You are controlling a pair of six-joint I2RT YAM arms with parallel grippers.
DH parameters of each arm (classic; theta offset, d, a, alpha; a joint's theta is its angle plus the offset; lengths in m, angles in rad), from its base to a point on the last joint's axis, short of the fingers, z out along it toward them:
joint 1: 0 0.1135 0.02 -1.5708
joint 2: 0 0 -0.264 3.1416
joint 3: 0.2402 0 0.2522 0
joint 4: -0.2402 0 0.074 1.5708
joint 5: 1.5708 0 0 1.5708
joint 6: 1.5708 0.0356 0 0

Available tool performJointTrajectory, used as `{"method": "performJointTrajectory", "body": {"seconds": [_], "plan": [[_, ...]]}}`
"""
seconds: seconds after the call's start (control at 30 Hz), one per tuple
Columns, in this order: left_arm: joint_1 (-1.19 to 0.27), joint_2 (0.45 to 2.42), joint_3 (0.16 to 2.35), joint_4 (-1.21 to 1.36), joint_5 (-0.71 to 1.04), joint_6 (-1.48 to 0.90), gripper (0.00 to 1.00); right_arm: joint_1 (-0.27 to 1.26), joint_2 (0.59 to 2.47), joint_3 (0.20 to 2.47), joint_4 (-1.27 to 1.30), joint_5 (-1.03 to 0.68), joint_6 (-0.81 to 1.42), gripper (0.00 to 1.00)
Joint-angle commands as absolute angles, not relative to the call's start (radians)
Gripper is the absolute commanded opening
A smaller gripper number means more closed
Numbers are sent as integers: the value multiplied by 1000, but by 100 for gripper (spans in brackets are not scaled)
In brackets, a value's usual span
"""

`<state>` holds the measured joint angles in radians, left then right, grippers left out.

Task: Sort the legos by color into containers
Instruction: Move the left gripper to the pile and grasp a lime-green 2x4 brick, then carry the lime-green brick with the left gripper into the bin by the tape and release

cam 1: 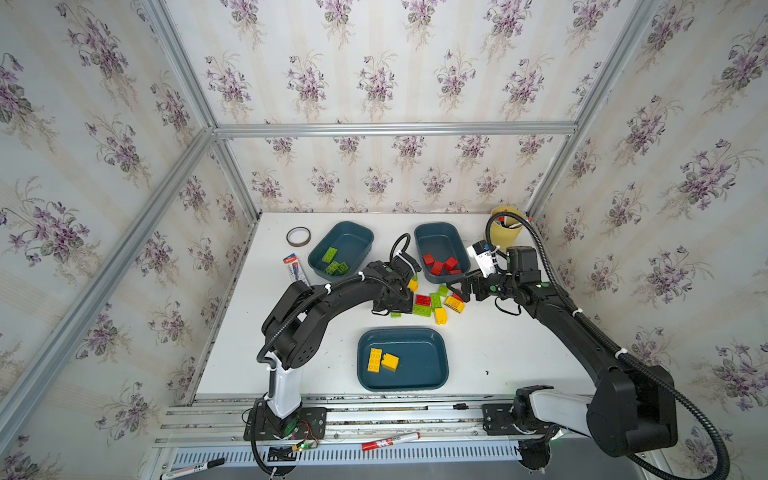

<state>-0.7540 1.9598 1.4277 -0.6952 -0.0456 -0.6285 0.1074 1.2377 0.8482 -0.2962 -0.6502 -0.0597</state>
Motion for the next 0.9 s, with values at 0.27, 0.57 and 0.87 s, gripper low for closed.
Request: {"method": "performJointTrajectory", "body": {"seconds": [0.27,0.57,0.87], "plan": [[-755,2069,1501,-710,-117,-631,61,119,1232,840,-283,-672,-49,99],[-752,2080,1484,-713,-131,-619,39,134,1229,839,-308,-701,-54,100],[-703,1940,1497,-775,-139,-561,34,143,1214,839,-292,-758,-27,100]]}}
